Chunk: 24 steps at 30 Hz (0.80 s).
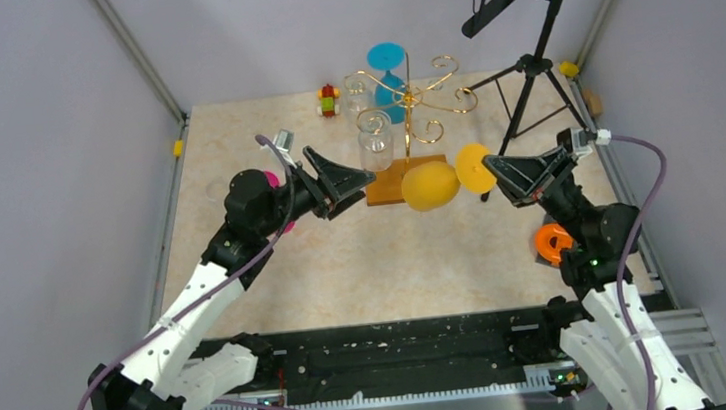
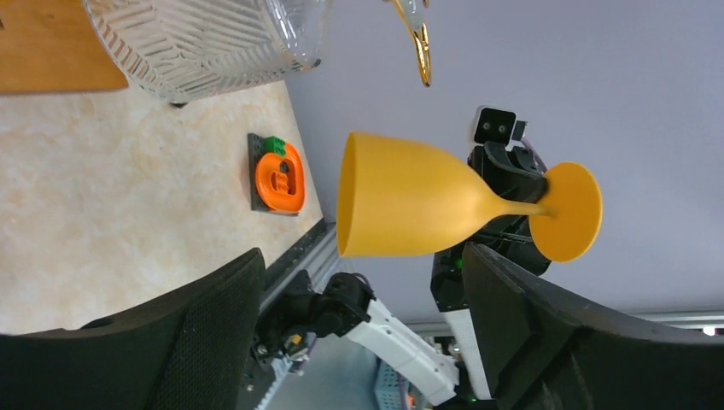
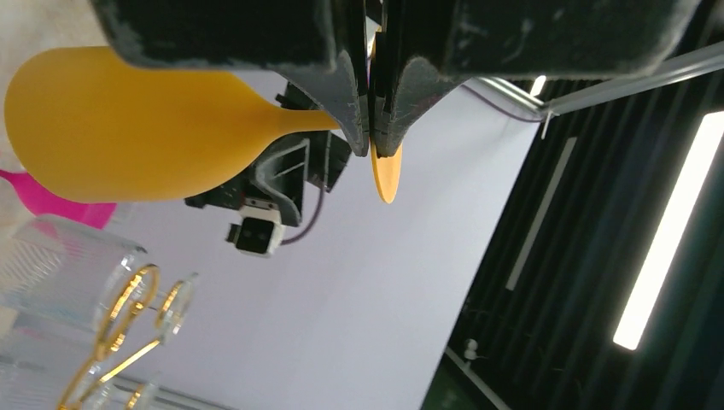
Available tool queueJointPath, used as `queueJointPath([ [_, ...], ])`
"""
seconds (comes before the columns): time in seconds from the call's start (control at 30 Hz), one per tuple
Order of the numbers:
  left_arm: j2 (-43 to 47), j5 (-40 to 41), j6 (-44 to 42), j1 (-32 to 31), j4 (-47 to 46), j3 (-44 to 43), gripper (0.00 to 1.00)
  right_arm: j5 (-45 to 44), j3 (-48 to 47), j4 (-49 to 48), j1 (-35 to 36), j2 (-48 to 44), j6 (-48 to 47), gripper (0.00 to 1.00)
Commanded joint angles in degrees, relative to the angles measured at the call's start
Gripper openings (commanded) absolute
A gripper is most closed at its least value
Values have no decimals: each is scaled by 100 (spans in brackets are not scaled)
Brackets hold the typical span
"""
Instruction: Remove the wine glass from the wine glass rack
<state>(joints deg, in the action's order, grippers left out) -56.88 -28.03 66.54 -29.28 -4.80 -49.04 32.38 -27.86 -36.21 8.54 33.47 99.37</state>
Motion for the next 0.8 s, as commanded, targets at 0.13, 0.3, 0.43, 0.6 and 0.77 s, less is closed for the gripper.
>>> queueJointPath([
  [0.13,-213,-578,1508,-34,-1546,59,89,-642,-388,-1446,96,37,385,0],
  [0.3,-445,-884,2216,-75,-2616,307,84,-848,-491,-1831,310,256,408,0],
  [0.43,-591,-947,2335,-146,-2865,316,83,-1021,-563,-1745,826,375,117,0],
  [0.6,-700,-1128,2403,-201,-3251,194,80,-1366,-424,-1965,1670,708,-123,0],
  [0.77,-636,-1317,2565,-202,-3885,172,69,-1659,-120,-2510,1967,1004,-34,0],
])
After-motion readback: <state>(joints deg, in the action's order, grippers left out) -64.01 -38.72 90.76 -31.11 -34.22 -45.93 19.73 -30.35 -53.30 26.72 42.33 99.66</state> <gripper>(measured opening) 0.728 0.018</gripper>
